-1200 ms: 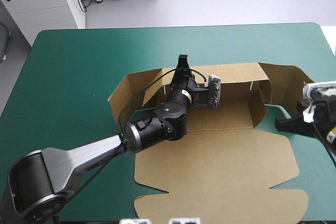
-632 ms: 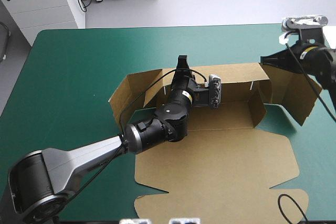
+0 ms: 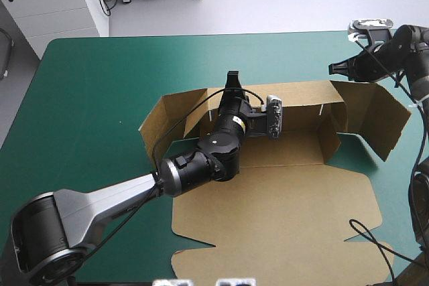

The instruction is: Fold the box

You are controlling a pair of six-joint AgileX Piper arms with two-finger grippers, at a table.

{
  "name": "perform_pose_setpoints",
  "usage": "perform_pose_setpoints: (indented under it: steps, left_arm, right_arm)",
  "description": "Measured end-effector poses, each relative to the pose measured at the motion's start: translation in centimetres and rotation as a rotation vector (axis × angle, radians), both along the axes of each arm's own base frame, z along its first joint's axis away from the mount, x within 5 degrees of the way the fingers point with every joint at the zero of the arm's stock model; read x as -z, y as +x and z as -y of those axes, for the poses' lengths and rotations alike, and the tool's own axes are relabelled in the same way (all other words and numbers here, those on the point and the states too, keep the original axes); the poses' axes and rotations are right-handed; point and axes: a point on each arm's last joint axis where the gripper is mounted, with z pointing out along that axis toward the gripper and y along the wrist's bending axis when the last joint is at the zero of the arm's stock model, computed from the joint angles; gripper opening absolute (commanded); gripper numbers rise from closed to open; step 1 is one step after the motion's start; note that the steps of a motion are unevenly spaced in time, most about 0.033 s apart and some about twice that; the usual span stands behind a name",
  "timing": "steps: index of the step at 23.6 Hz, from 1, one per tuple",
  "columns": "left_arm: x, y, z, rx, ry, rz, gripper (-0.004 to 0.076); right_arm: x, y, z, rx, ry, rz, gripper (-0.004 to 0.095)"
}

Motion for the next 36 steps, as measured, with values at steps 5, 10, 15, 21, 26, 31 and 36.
perform_pose_setpoints:
  steps: [5, 10, 15, 21, 26, 31, 36]
  left_arm:
    - [0.0, 0.0, 0.0, -0.005, 0.003, 0.0, -0.0008]
    - [0.0, 0.0, -0.1, -0.007, 0.003, 0.0, -0.0008]
    - [0.0, 0.0, -0.1, -0.007, 0.003, 0.0, -0.0008]
    - [0.3, 0.0, 0.0, -0.011, 0.003, -0.012, -0.0008]
    - [0.8, 0.1, 0.2, -0.02, 0.006, -0.031, -0.0008]
    - [0.9, 0.2, 0.3, -0.022, 0.009, -0.033, -0.0008]
    - [0.9, 0.2, 0.3, -0.022, 0.009, -0.033, -0.0008]
  right_arm:
    - [0.7, -0.4, 0.1, -0.051, -0.009, -0.053, -0.0019]
    - [1.8, -1.2, 0.9, -0.094, 0.084, -0.107, -0.0019]
    - [2.3, -3.8, 2.5, -0.117, 0.12, -0.107, -0.0019]
    - [4.1, -6.7, 2.9, -0.17, 0.276, 0.011, -0.0019]
    - [6.5, -9.0, 1.9, -0.21, 0.289, 0.12, -0.0019]
    - [6.4, -11.5, 1.5, -0.249, 0.175, 0.232, -0.0017]
    - [5.9, -12.2, 1.3, -0.282, 0.135, 0.26, 0.0084]
